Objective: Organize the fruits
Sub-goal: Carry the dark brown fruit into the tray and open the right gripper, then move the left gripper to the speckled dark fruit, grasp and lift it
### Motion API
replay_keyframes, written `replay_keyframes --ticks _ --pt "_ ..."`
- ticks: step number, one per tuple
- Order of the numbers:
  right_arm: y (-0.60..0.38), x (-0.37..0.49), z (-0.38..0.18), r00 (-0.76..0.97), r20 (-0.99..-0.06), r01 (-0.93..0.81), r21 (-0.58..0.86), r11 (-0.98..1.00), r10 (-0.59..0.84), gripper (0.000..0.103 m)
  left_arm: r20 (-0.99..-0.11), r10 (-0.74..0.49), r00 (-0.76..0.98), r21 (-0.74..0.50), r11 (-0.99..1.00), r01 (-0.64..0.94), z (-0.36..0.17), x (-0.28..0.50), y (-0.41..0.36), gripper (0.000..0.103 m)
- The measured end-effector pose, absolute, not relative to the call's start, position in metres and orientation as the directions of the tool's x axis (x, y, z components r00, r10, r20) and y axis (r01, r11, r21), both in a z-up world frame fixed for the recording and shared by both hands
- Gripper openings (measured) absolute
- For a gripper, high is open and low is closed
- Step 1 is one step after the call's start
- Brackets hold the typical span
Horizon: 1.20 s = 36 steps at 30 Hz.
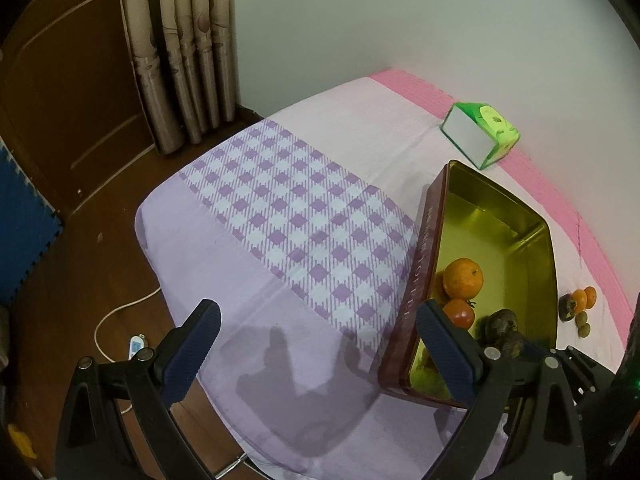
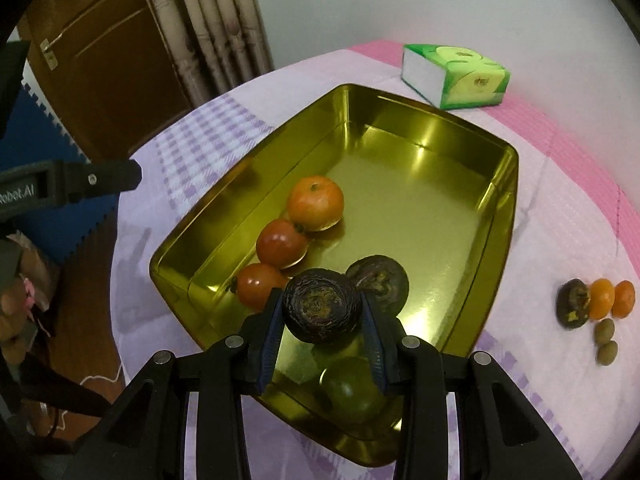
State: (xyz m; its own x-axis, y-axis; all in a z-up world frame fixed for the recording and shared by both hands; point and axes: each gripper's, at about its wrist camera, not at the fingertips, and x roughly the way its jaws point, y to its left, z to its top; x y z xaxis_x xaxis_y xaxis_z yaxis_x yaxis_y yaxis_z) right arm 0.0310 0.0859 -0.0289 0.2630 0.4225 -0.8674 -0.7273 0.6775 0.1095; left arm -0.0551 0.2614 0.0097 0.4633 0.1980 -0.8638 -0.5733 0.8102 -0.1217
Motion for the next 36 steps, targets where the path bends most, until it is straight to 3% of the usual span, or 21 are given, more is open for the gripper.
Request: replay_keyframes --ticks 18,22,30,36 --pt "0.088 0.039 -0.029 0.321 -0.863 -0.708 0.056 0.704 0.391 0.039 -0.865 0.197 0.462 -0.115 0.817 -0.565 0.007 -0.054 0.259 0.097" --pt "0.086 0.039 -0.029 0.302 -0.863 -0.708 0.082 0.702 0.406 0.051 -0.862 0.208 0.463 -0.106 0.818 -0.565 0.006 -0.053 0.257 0.097" --pt "0.074 0.038 -0.014 0.334 -0.828 -0.692 0.109 0.714 0.450 0.057 -0.859 0.216 0.463 -0.097 0.820 -0.564 0.005 -0.052 0.257 0.097" --pt "0.017 0.062 0.011 0.466 -0.766 -0.575 0.117 0.809 0.442 0.069 -0.839 0.244 0.485 -0.063 0.843 -0.534 0.010 -0.051 0.247 0.097"
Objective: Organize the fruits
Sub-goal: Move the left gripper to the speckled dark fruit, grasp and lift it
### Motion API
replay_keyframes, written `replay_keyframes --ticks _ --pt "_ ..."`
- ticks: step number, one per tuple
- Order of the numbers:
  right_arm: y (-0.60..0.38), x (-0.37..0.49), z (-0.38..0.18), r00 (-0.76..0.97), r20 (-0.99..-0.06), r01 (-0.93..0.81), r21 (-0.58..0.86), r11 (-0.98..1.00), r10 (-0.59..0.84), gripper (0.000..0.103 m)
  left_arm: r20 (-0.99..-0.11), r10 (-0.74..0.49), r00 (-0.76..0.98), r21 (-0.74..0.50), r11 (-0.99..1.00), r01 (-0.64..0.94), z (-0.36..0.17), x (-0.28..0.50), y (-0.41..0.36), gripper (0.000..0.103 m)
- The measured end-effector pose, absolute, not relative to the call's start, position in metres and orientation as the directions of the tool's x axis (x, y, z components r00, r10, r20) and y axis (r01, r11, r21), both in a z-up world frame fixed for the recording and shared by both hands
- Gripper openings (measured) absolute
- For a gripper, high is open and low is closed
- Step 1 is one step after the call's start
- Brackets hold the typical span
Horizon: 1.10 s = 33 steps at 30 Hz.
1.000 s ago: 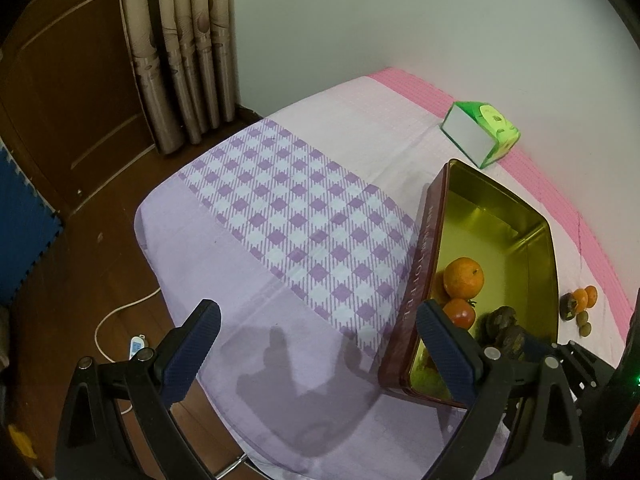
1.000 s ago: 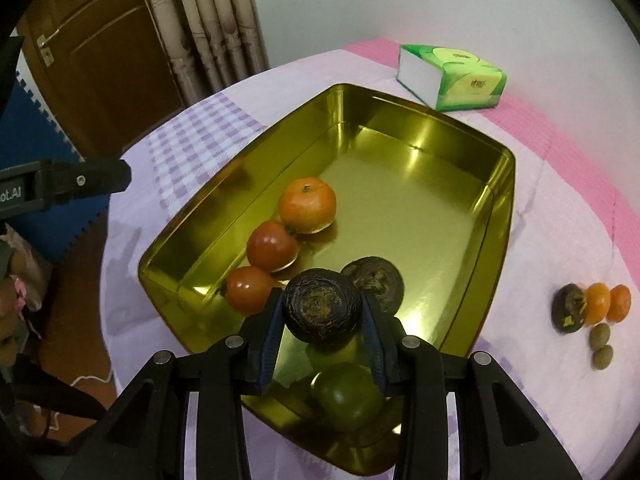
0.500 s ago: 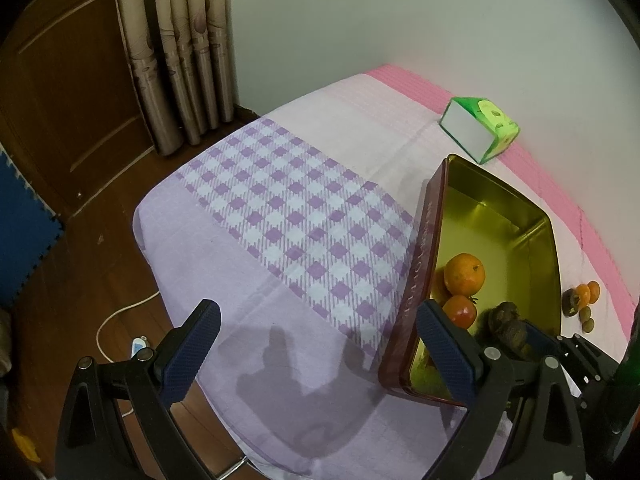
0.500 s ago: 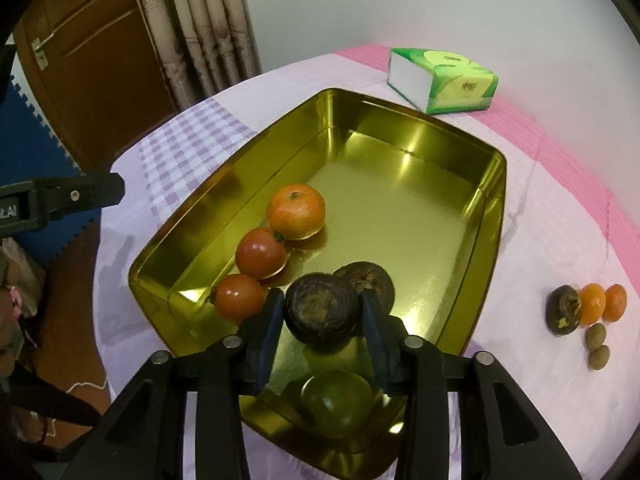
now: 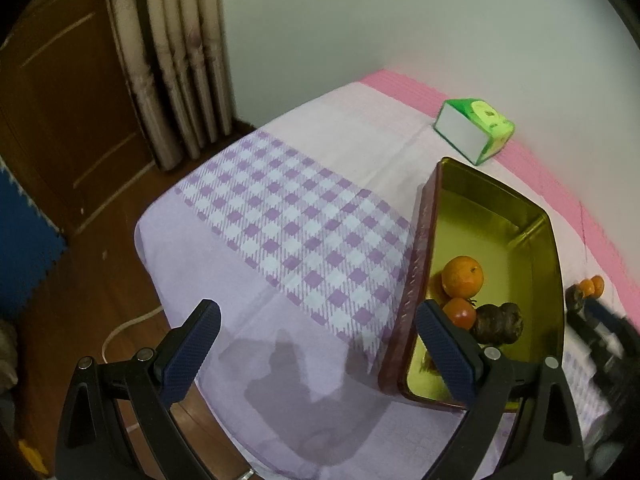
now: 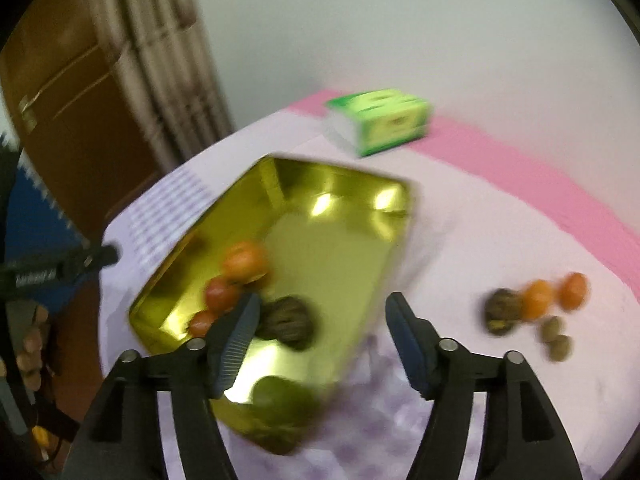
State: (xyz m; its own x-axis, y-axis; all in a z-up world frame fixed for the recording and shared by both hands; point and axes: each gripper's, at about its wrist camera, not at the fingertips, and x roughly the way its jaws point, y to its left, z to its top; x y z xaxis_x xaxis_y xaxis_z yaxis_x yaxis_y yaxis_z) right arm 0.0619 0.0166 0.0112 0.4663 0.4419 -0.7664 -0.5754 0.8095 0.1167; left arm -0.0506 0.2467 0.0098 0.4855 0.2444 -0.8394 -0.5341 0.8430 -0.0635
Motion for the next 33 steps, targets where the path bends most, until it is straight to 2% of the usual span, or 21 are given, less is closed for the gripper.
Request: replay_keyframes --ticks 11,14,17,21,27,29,33 --pt "-0.158 0.125 -0.005 0.615 -0.778 -0.177 0.021 0.984 0.128 0.071 -0.793 0.199 0.576 0.026 0.955 -0.294 0.023 -0.032 0.177 0.097" --pt "-0.195 0.137 -0.023 0.598 -0.800 -0.108 -0.014 0.994 0.054 0.071 -0.796 0.169 0.581 0.050 0.975 -0.215 0.026 -0.014 0.148 0.097" --pt "-0.220 0.148 -0.040 0.574 -0.819 -0.076 -0.057 0.995 -0.004 0.072 -0.803 0.098 0.588 0.022 0.990 -0.136 0.029 0.005 0.115 0.097" --pt "-0.244 0.159 -0.054 0.546 -0.838 -0.054 -0.039 0.998 -0.003 0.072 -0.814 0.011 0.581 -0.012 0.999 -0.036 0.028 0.033 0.070 0.097" --pt "-0.262 0.164 -0.056 0.546 -0.838 -0.080 -0.044 0.996 0.007 0.089 -0.837 -0.065 0.543 -0.030 0.997 0.073 0.016 0.073 0.009 0.097" --pt "-0.262 0.169 -0.057 0.545 -0.838 -0.092 -0.037 0.995 0.019 0.095 -0.841 -0.068 0.537 -0.023 0.996 0.090 0.011 0.084 -0.006 0.097" --pt "-0.269 0.170 -0.062 0.549 -0.835 -0.106 -0.025 0.994 0.038 0.102 -0.856 -0.061 0.514 -0.006 0.994 0.108 -0.004 0.104 -0.024 0.095"
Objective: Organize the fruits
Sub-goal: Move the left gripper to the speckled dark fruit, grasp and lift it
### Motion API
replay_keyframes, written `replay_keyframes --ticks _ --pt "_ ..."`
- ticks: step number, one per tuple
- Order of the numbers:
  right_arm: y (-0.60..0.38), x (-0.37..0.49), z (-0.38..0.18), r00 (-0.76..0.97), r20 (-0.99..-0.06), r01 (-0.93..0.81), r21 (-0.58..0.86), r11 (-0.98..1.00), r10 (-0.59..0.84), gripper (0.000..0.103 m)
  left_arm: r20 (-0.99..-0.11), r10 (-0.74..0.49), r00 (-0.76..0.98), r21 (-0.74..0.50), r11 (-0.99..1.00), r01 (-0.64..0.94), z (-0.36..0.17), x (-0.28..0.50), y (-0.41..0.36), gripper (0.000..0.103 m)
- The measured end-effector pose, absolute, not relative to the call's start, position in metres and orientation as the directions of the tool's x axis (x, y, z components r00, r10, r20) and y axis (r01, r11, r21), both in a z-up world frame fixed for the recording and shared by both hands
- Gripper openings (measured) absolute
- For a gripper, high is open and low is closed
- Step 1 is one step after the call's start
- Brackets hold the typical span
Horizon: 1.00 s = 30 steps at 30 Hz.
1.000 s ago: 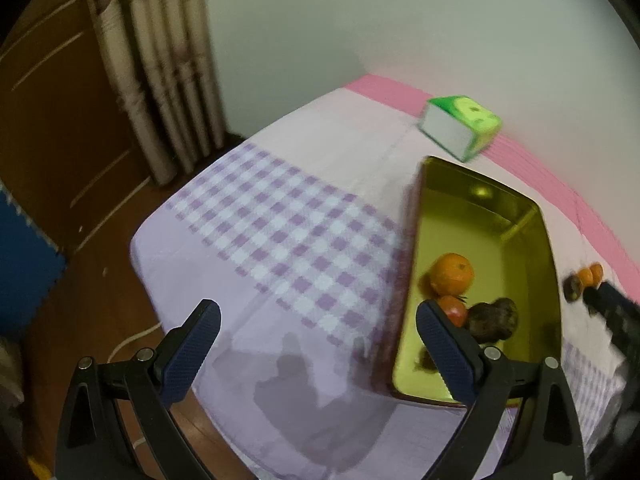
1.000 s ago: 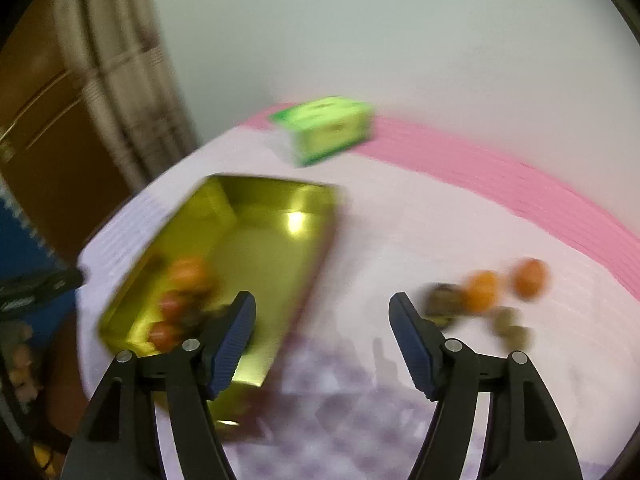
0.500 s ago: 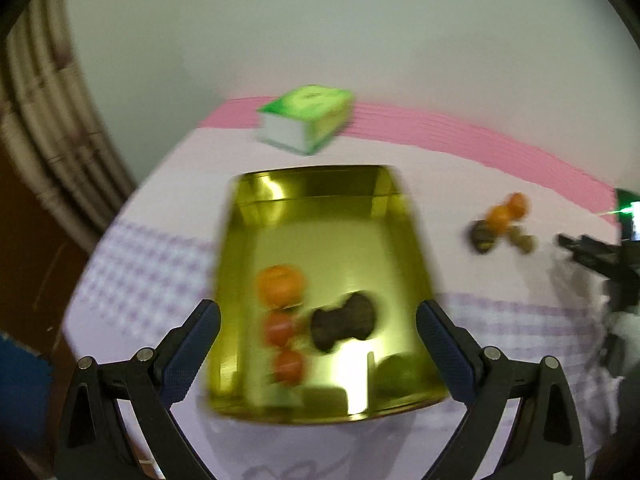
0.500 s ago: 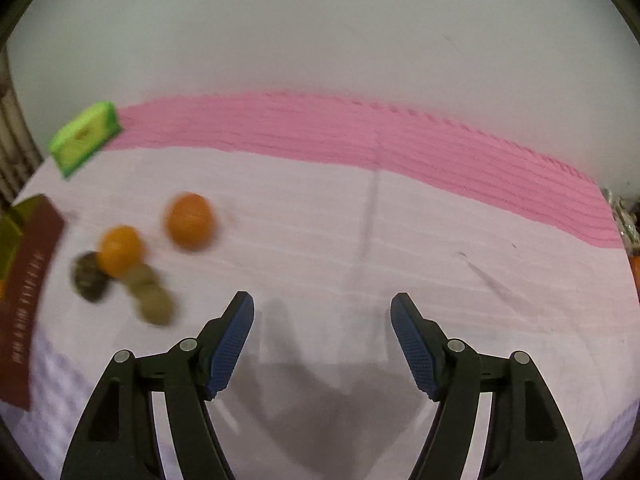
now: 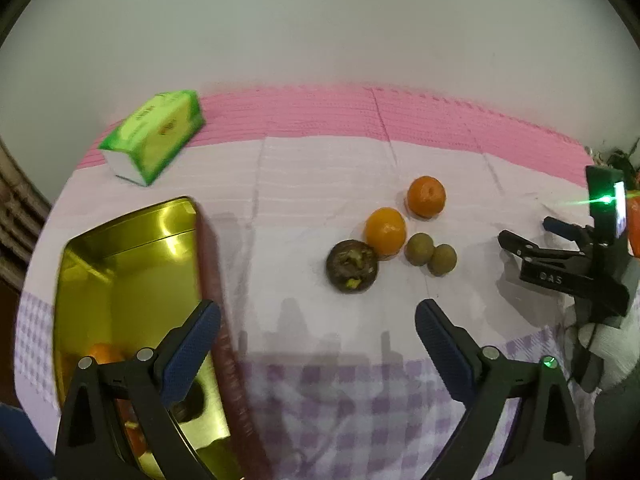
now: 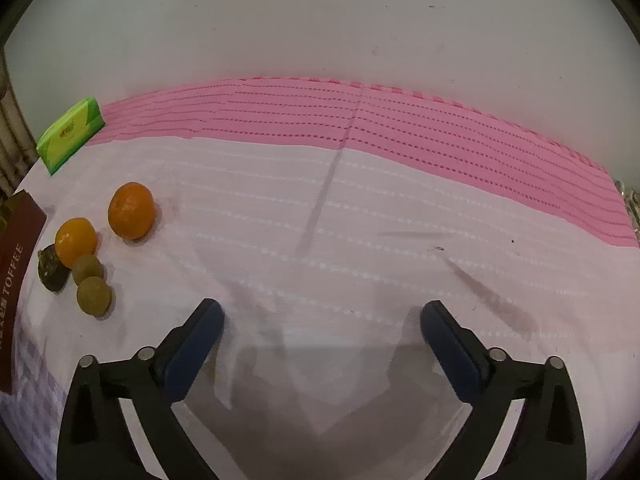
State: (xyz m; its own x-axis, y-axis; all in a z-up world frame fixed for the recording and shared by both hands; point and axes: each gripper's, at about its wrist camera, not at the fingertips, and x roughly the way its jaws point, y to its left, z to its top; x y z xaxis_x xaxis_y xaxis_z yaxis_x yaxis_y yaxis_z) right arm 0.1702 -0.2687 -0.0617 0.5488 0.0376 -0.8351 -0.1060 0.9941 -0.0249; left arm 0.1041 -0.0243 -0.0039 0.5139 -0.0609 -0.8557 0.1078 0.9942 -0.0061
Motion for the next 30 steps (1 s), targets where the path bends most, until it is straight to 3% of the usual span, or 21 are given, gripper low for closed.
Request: replay_keyframes --ticks 6,16,22,30 --pt "-0.271 0.168 -0.063 0.557 -0.829 -0.119 -0.025 0.993 0.046 0.103 -0.885 -0.022 0.465 0.038 0.992 0.121 -0.025 0.126 -0.037 0.077" --pt "-0.272 0.167 -0.064 0.563 -0.826 -0.117 -0.025 0.993 0.045 0.103 -0.911 -0.048 0.409 0.006 0.992 0.129 -0.046 0.150 -0.043 0.049" --pt "-0.272 0.167 -0.064 0.562 -0.826 -0.117 -0.025 0.993 0.046 0.103 -0.917 -0.072 0.393 -0.024 0.992 0.126 -0.050 0.157 -0.044 0.038" --pt "-0.272 0.167 -0.064 0.562 -0.826 -0.117 -0.024 0.993 0.046 0.103 -0.915 -0.078 0.397 -0.026 0.991 0.134 -0.048 0.151 -0.044 0.037"
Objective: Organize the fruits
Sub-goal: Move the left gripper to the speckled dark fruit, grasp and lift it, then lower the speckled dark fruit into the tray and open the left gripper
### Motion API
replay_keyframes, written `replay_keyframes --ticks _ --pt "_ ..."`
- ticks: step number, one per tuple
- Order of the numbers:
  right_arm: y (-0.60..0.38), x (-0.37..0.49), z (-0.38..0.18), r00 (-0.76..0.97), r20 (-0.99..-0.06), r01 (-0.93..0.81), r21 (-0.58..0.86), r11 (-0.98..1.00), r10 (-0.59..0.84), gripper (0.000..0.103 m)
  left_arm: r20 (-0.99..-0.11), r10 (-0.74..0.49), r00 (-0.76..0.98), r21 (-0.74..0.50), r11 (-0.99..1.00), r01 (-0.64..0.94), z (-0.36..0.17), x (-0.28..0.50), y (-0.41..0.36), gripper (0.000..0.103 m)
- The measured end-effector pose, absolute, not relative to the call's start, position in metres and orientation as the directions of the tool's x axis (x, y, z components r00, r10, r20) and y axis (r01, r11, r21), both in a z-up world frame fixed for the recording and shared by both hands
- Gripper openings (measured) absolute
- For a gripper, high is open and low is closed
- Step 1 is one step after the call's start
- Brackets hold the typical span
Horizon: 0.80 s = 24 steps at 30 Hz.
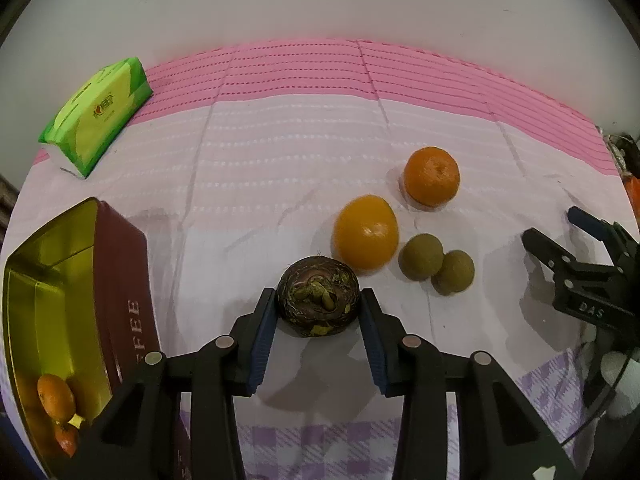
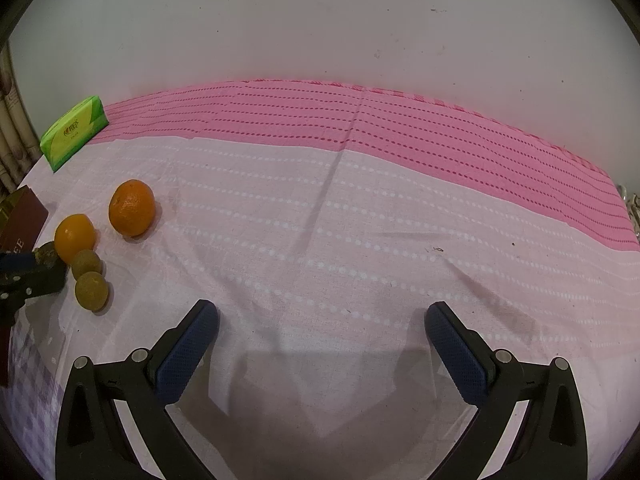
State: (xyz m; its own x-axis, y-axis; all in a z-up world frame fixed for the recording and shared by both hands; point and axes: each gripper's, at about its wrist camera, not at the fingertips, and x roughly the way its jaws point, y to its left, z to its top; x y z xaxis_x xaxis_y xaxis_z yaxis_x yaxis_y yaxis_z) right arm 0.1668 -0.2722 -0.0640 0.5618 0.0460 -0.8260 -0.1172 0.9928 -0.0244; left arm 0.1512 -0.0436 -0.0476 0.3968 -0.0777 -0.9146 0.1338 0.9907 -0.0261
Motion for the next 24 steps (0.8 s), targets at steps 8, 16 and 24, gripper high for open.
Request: replay_keyframes --ticks 8,16,24 --pt "-0.272 0.167 -0.064 0.562 -0.826 -0.117 -0.024 0.993 0.046 0.103 -0.906 -0.105 0.411 -0.051 0.989 0.140 -0.029 0.128 -0.037 0.037" --pt "-0.272 0.167 -0.064 0.560 -0.827 -0.117 -0.020 0.993 0.049 0.103 -0.868 -0.115 0.483 -0.066 0.991 0.116 0.005 0.095 -0.007 0.037" --pt "-0.271 0.167 -0.064 0.560 -0.827 -0.117 -0.020 0.993 0.049 0.103 -0.846 -0.058 0.530 -0.057 0.998 0.018 0.030 0.065 0.046 0.037"
